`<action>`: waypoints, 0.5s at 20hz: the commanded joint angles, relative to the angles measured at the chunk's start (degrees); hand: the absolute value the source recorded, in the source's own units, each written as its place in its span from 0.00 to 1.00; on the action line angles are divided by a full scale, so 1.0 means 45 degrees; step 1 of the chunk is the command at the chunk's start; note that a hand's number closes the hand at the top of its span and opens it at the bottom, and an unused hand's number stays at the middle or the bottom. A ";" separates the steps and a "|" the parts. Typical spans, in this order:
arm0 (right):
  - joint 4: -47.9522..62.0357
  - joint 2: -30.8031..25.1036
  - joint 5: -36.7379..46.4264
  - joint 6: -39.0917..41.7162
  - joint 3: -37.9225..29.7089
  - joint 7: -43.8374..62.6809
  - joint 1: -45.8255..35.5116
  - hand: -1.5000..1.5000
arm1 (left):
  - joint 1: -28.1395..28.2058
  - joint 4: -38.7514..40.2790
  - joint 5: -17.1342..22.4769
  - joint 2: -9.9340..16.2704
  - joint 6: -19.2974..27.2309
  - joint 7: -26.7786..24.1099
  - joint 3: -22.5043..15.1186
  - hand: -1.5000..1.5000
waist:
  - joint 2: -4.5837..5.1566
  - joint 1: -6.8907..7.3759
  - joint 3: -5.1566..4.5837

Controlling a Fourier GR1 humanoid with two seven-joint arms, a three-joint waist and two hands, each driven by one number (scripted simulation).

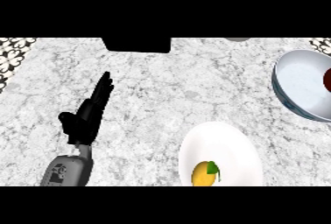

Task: Pick the can from the plate and place it in the bowl

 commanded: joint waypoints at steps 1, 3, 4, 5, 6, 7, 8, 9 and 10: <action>0.2764 0.1385 0.1876 -0.1373 0.0786 -0.1256 -0.1314 1.00 | 0.0142 -0.0084 0.0094 -0.0144 -0.0134 -0.0228 -0.0130 0.50 | 0.0017 0.0023 0.0008; 0.4454 0.1282 0.2309 -0.1102 0.0775 -0.1851 -0.2202 1.00 | -0.0206 -0.0412 -0.0094 -0.0088 0.0110 0.0434 -0.0098 0.50 | 0.0029 0.0064 0.0016; 0.5036 0.1545 0.2591 -0.1271 0.0859 -0.2022 -0.2494 1.00 | 0.0198 0.0263 -0.0161 -0.0170 0.0024 -0.0538 -0.0138 0.50 | 0.0029 -0.0017 0.0008; 0.5573 0.1182 0.2761 -0.0870 0.1056 -0.2715 -0.2247 1.00 | -0.0113 0.0065 -0.0030 0.0049 -0.0239 -0.0141 -0.0099 0.50 | 0.0105 0.0144 0.0024; 0.5802 0.1208 0.2934 -0.0204 0.1366 -0.2154 -0.2856 1.00 | 0.0210 -0.0082 -0.0396 -0.0435 0.0269 -0.0256 -0.0478 0.50 | 0.0090 0.0213 0.0018; 0.6358 0.1853 0.2654 -0.0170 0.1250 -0.1741 -0.2729 1.00 | -0.0045 -0.0011 -0.0139 -0.0144 0.0080 -0.0017 -0.0103 0.50 | 0.0099 0.0187 0.0020; 0.6797 0.1924 0.2998 -0.0309 0.1475 -0.1988 -0.2749 1.00 | -0.0560 0.0496 -0.0012 0.0019 -0.0061 -0.0052 0.0177 0.50 | 0.0171 0.0198 0.0026; 0.7237 0.1870 0.3000 0.0191 0.1489 -0.2018 -0.2947 0.00 | 0.0263 -0.0376 -0.0129 -0.0288 0.0021 -0.0082 -0.0358 0.50 | 0.0082 0.0223 0.0025; 0.7231 0.1650 0.3185 0.0787 0.1789 -0.2599 -0.2854 0.00 | 0.0232 -0.0606 0.0325 0.0376 -0.0492 0.0169 0.0196 0.50 | 0.0065 0.0210 0.0024</action>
